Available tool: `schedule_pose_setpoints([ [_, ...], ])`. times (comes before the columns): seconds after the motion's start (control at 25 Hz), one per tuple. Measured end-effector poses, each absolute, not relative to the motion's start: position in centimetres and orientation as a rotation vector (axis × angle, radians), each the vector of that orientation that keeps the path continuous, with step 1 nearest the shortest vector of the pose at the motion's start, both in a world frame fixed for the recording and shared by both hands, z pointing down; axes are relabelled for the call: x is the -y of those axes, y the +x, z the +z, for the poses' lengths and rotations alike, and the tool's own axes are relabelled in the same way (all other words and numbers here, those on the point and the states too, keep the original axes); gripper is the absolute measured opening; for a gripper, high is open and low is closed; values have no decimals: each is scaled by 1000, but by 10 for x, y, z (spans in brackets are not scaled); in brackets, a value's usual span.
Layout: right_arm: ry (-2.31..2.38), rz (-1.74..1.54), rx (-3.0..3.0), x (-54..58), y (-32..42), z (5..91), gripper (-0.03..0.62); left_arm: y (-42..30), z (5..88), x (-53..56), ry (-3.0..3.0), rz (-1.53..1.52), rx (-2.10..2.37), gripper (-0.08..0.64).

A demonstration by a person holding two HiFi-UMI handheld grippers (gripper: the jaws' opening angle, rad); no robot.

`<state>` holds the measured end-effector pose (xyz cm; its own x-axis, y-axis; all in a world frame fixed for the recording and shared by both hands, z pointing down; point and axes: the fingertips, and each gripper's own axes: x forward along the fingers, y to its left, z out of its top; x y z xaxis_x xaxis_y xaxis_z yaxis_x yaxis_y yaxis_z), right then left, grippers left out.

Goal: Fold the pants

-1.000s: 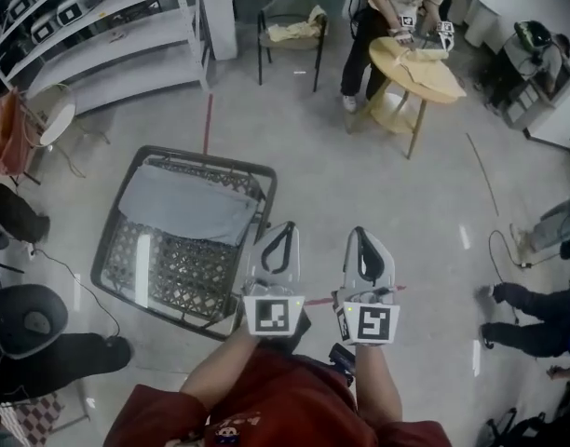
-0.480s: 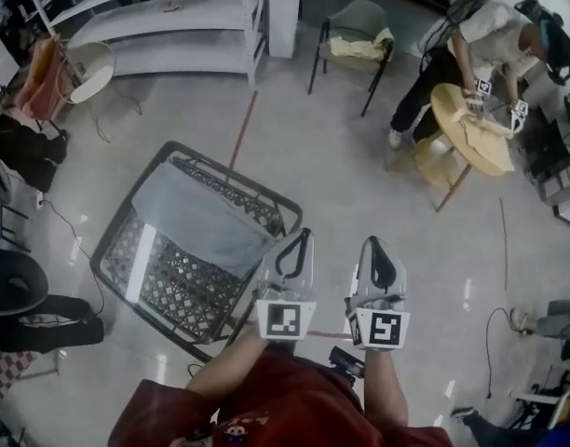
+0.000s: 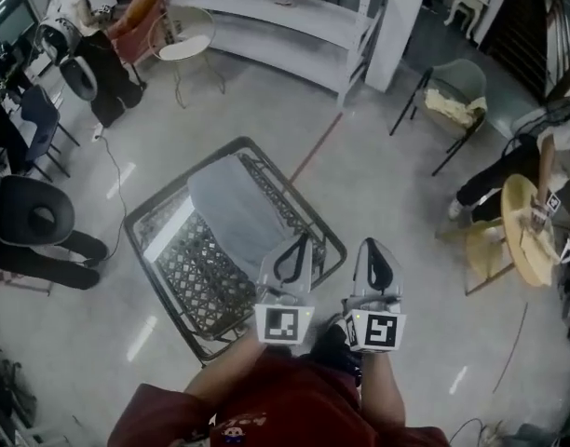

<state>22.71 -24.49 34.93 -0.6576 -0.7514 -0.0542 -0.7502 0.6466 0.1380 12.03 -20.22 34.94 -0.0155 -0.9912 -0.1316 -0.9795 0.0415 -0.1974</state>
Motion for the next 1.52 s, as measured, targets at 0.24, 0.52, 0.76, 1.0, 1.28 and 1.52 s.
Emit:
schedule_pose_setpoints([
  [0.24,945,-214,3022,296,176,348,2,83,346,228,-1738,-78,-2325,6],
  [0.52,512,-189,3144,341,135,341,2,61,339,244,-1397,-21,-2600,6],
  [0.76,316,-128,3162,334,122,353,2,61,345,214,-1189,-39,-2721,6],
  [1.0,241,-156,3143,302,101,358,2,42,360,173,-1155,-133,-2771,6],
  [1.28,248,-206,3104,261,88,375,2,30,373,135,-1203,-158,-2726,6],
  [1.52,200,-109,3037,250,87,413,2,29,404,123,-1212,-71,-2788,6],
])
